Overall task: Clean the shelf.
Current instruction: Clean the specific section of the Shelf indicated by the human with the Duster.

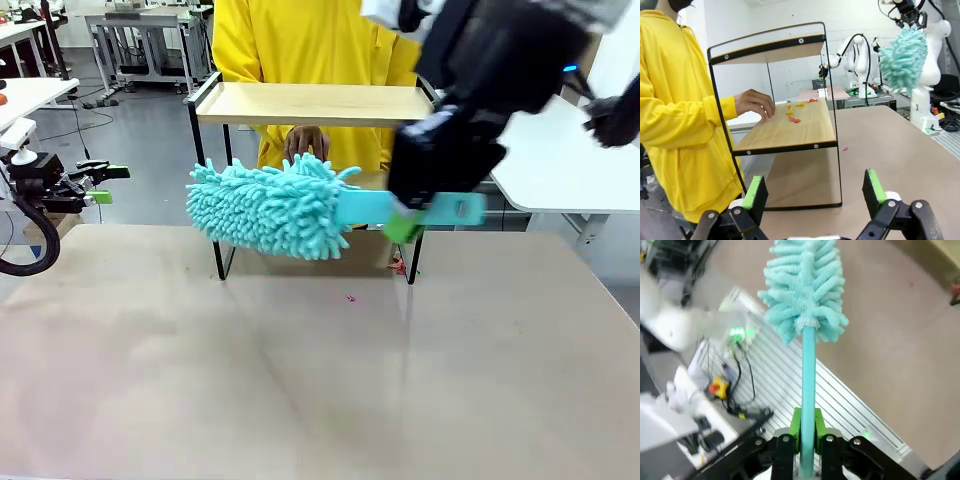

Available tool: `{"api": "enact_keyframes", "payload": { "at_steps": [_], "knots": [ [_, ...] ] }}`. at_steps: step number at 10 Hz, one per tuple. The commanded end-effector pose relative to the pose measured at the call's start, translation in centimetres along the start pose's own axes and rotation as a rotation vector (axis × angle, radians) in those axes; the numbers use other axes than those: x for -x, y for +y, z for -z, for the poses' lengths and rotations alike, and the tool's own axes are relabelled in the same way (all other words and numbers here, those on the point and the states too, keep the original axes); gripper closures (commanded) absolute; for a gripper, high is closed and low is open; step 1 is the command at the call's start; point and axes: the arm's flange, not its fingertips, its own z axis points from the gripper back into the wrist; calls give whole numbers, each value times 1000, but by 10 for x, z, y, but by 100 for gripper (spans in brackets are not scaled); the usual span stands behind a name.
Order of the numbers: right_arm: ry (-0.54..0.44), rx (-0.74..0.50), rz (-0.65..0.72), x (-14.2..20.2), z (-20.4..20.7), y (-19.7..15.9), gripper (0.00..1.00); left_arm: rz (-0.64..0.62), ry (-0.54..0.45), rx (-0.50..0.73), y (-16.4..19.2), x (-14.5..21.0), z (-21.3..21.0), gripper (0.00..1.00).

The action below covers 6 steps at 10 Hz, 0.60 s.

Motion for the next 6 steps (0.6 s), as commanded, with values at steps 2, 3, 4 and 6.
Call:
{"api": "enact_keyframes", "payload": {
  "at_steps": [2,3,4,6],
  "knots": [
    [-27,76,164,-41,40,21,87,15,-8,5,-1,-2,1,0],
    [-49,55,186,-48,47,23,87,15,-8,5,-1,-2,1,0],
    [-29,38,126,-24,36,17,87,15,-8,5,-1,-2,1,0],
    [-29,38,126,-24,36,17,87,15,-8,5,-1,-2,1,0]
  ]
}}
